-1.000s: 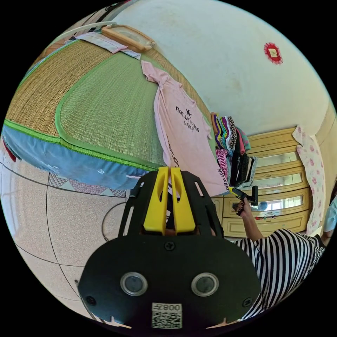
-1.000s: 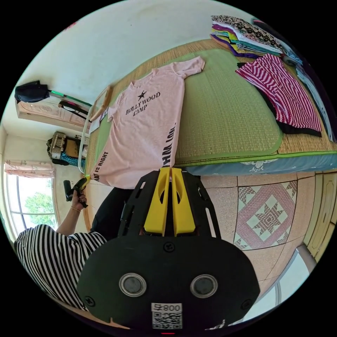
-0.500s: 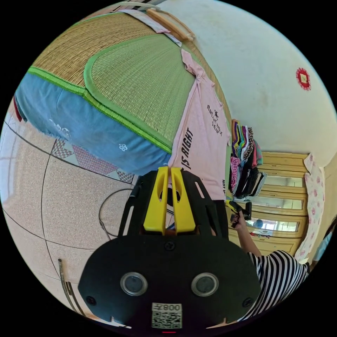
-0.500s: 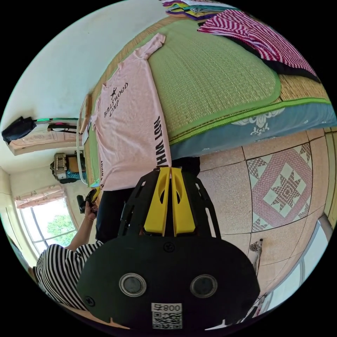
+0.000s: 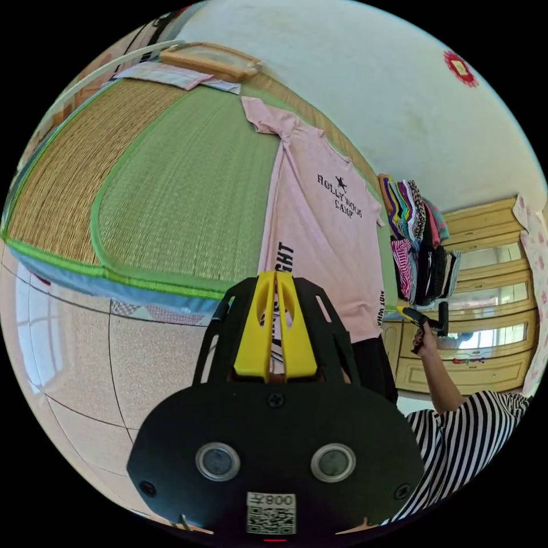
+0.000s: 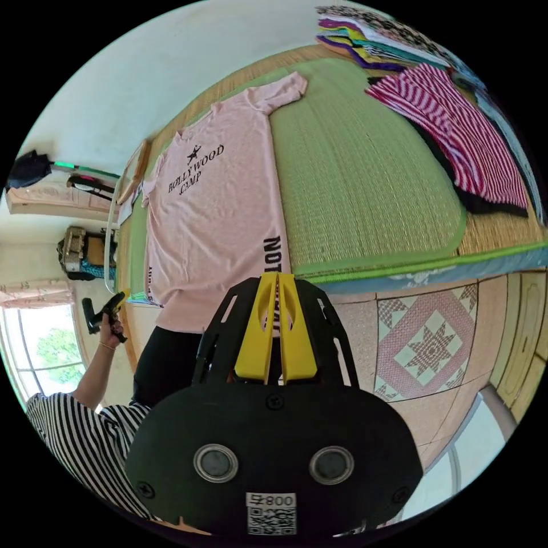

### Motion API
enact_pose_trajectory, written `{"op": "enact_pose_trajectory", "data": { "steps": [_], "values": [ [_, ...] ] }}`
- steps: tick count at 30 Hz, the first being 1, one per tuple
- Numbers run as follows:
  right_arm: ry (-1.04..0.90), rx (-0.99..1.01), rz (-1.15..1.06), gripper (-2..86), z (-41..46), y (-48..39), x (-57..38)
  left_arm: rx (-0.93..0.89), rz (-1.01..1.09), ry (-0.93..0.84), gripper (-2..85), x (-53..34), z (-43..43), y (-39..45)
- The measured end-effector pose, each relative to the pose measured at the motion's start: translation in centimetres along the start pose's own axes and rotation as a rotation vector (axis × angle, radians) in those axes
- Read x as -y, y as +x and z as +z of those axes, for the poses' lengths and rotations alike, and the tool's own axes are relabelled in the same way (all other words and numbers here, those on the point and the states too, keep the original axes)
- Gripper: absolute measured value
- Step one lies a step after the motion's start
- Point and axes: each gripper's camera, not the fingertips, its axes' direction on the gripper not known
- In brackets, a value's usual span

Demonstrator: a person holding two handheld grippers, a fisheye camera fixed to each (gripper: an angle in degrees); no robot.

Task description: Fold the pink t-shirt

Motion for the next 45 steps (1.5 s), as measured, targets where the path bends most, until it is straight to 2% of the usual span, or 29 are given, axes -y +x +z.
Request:
{"op": "enact_pose_trajectory", "data": {
  "steps": [7,8,16,20,24,28,36,41,45],
  "values": [
    [-0.165,-0.304,-0.182,0.0,6.5,-6.2,5.7,0.197,0.116,-0.153,0.2,7.1,6.1,5.9],
    [-0.123,-0.311,-0.191,0.0,6.6,-6.6,5.8,0.26,0.114,-0.207,0.2,7.5,7.1,6.1],
    [-0.133,-0.213,-0.202,0.1,6.5,-7.4,8.0,0.216,0.152,-0.114,0.2,10.7,6.5,9.7],
    [-0.016,-0.188,-0.23,0.0,4.8,-9.5,11.6,0.178,0.199,-0.037,0.2,16.0,6.8,12.7],
    [0.038,-0.144,-0.298,0.0,4.4,-12.3,17.0,0.235,0.221,-0.005,0.2,21.7,8.3,14.9],
    [0.085,-0.099,-0.397,0.1,4.8,-16.6,24.2,0.345,0.202,-0.034,0.2,26.8,10.7,16.3],
    [0.027,0.045,-0.699,0.1,10.6,-30.2,33.2,0.321,0.194,-0.018,0.1,29.4,12.4,17.7],
    [-0.063,-0.031,-0.87,0.1,16.9,-39.4,36.6,0.295,0.213,0.007,0.1,31.0,12.8,19.1],
    [-0.095,-0.179,-0.929,0.1,20.0,-42.0,38.4,0.268,0.211,0.017,0.1,31.8,12.8,19.7]
  ]
}}
